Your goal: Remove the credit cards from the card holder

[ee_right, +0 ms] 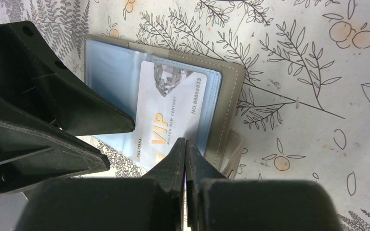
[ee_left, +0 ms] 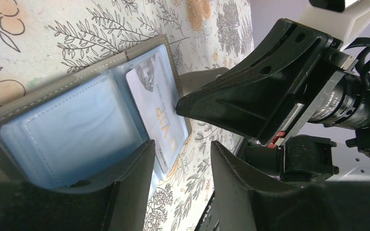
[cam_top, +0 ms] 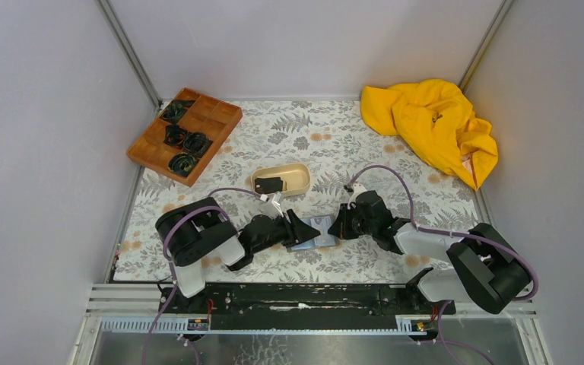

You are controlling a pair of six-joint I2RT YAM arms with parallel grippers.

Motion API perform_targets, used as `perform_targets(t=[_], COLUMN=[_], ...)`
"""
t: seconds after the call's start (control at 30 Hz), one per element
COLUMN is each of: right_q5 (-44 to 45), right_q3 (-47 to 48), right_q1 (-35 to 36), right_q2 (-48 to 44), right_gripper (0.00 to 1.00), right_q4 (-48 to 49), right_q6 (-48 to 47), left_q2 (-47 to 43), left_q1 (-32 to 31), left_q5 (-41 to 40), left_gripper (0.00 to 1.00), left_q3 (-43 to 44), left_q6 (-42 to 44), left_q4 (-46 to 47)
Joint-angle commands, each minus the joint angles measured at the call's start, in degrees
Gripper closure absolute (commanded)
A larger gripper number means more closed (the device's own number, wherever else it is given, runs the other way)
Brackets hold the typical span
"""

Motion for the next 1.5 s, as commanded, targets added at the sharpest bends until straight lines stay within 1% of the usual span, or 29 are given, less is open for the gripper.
perform_targets(t=[0.0,0.23,0.37,0.63,0.73,0.8,1.17,1.47], right_q5=[-0.7,-1.2,-1.2,-1.1,-1.5,-1.7,-4.3,-5.1], right_q3=[-1.9,-2.7,-2.8,-3.0,-3.1,-3.2,-4.2,-4.6], right_q1=[-0.3,-0.3,-0.3,-0.3,-0.3,-0.3,-0.3,-0.3], right_q2=[1.2,1.9,1.7,2.0,2.3,2.4,2.3,4.4], right_gripper=[1.00,1.00,1.00,1.00,1.00,1.00,1.00,1.00], right_q4=[2.3,3.7,3.4,3.8,4.5,4.7,7.3,9.6], right_q6=[0.6,1.1,1.2,1.3,1.5,1.6,3.0,3.5], left_q2=[0.8,2.8,3.3,-2.2,-4.2,-4.4,-1.0,0.1], left_q1=[0.4,0.3,0.3,0.5,0.4,0.4,0.5,0.4], left_q5=[0.6,0.9,0.3,-3.7,-4.6,-4.6,-5.5,-2.6], left_gripper=[0.46,0.50,0.52,0.53,0.53,0.52,0.53,0.54], left_q3=[-0.6,-1.2,-1.5,-4.4,-3.9,-3.3,-1.2,0.4], left_q6=[-0.7,-2.4,-2.3,1.1,2.5,3.1,3.8,2.8], left_q4=[6.1,10.7,10.8,3.9,-0.3,-1.4,-2.3,-0.2])
